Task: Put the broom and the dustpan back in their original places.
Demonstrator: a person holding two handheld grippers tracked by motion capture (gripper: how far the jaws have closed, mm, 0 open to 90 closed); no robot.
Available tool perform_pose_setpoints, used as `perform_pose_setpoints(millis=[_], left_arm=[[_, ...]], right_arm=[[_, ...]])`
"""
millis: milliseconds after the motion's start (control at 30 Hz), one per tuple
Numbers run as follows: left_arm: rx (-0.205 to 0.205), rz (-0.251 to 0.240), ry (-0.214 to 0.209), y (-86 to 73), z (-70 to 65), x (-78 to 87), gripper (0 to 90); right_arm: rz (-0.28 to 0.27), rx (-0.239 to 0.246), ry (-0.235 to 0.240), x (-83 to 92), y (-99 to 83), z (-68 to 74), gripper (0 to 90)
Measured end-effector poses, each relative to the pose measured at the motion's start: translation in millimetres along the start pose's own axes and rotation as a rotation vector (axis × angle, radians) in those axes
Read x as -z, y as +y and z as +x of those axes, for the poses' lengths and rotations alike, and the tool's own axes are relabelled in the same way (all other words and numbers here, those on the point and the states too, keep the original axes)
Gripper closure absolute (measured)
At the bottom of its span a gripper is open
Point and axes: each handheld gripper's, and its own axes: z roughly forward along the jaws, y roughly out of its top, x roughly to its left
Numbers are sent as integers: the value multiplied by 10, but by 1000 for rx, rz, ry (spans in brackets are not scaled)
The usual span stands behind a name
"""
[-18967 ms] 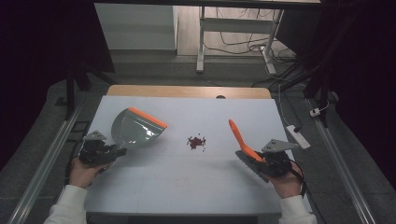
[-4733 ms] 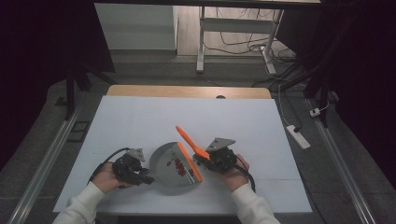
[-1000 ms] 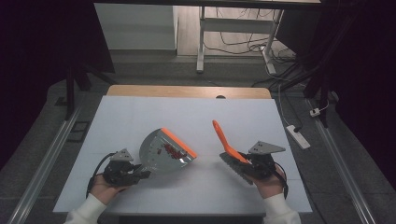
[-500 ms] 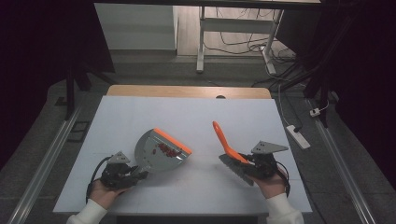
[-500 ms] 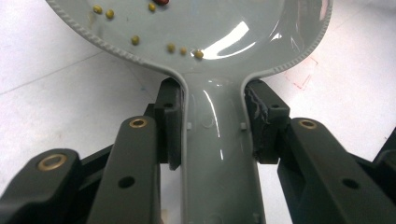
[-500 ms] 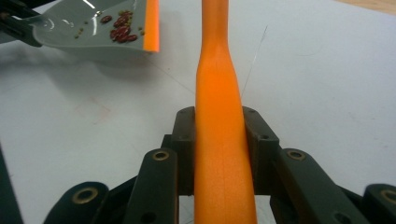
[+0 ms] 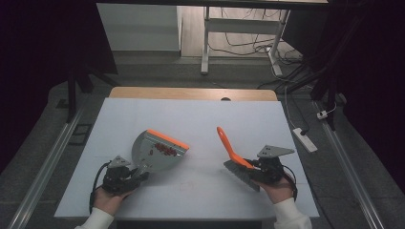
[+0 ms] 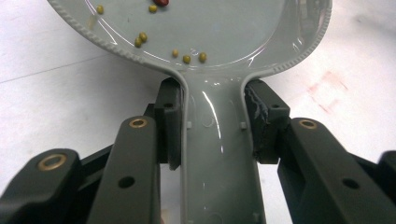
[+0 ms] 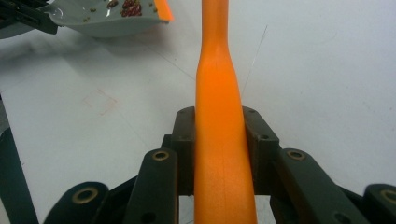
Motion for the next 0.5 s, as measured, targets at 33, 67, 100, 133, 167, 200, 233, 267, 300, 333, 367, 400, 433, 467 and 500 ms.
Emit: perform_pose_setpoints(millis=[33, 67, 100, 133, 167, 200, 233, 267, 300, 333, 367, 400, 433, 467, 500], left_arm=[[6, -2, 7, -2, 7, -1, 618], [9, -4, 16, -2, 12, -4, 618], [14, -7, 28, -2, 16, -8, 618], [20, -8, 38, -2, 22, -11, 618], [26, -9, 44, -2, 30, -14, 618], [33, -13, 48, -4, 37, -19, 618], [38, -18, 52, -6, 44, -23, 618], [39, -21, 60, -7, 50, -28, 618], [40, -24, 70, -7, 54, -34, 618], [44, -24, 82, -8, 60, -42, 618], [48, -24, 88, -9, 70, -50, 618], [57, -23, 95, -12, 81, -55, 618], [67, -24, 104, -15, 92, -61, 618], [77, -25, 110, -19, 106, -64, 618], [93, -29, 114, -24, 117, -68, 618]], right_arm=[[4, -5, 2, 2, -7, -5, 700], [7, -9, 1, 4, -13, -9, 700], [9, -14, -3, 4, -20, -11, 700], [13, -18, 0, 0, -29, -14, 700], [18, -19, 3, -6, -38, -11, 700], [24, -18, 4, -15, -46, -7, 700], [30, -19, 7, -24, -54, -2, 699], [36, -20, 9, -32, -59, 5, 700], [40, -19, 10, -37, -62, 10, 699], [44, -21, 12, -38, -63, 17, 700], [44, -23, 14, -38, -63, 19, 699], [42, -26, 15, -38, -64, 20, 700], [43, -24, 18, -40, -66, 20, 700], [46, -24, 19, -44, -68, 22, 700], [49, -26, 21, -50, -72, 23, 700]])
